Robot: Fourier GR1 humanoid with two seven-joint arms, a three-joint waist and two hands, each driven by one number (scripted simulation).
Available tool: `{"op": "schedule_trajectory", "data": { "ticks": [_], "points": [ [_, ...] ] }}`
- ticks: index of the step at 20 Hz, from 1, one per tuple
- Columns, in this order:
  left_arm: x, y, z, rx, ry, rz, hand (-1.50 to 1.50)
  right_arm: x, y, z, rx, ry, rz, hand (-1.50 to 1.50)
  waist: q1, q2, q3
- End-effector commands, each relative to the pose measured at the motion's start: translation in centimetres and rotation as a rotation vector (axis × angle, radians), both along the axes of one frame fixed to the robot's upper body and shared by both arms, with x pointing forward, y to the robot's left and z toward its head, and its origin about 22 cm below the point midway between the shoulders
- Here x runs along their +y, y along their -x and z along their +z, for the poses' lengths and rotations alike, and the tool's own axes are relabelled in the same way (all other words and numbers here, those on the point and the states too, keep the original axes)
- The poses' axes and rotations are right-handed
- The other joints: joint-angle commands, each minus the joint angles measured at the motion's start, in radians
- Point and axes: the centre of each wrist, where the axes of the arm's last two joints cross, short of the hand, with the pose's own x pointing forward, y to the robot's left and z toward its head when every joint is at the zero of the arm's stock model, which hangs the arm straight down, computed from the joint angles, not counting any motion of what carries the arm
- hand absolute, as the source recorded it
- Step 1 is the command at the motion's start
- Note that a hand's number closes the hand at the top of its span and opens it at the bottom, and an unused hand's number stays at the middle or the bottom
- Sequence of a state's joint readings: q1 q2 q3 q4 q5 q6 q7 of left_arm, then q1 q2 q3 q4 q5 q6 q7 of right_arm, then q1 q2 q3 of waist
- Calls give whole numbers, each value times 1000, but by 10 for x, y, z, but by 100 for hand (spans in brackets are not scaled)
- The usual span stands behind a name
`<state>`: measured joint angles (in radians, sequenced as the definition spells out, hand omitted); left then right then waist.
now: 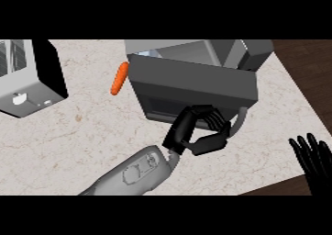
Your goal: Pick up the milk, place it into the microwave and close the microwave
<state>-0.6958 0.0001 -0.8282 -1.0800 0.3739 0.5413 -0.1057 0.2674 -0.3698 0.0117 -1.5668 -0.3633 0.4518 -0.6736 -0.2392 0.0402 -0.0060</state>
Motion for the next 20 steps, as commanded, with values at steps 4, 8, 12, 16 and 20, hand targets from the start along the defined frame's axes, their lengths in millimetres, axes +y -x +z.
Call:
{"op": "schedule_trajectory", "data": {
  "ticks": [4, 8, 12, 16, 20],
  "points": [
    [2, -35, 26, -16, 109, 123, 150, 3, 0, 19, -33, -33, 129, -150, -57, 18, -2],
    [5, -50, 30, -43, 138, 149, 150, 3, -3, 27, -36, -36, 135, -150, -67, 30, -1],
    [6, -61, 36, -33, 155, 179, 150, 4, -6, 37, -52, -44, 150, -150, -94, 37, 0],
    [9, -70, 38, -36, 173, 194, 150, 6, -2, 41, -51, -61, 169, -150, -116, 41, 2],
    [9, -72, 37, -47, 186, 207, 150, 4, -3, 50, -60, -66, 191, -150, -119, 41, 2]
  ]
}}
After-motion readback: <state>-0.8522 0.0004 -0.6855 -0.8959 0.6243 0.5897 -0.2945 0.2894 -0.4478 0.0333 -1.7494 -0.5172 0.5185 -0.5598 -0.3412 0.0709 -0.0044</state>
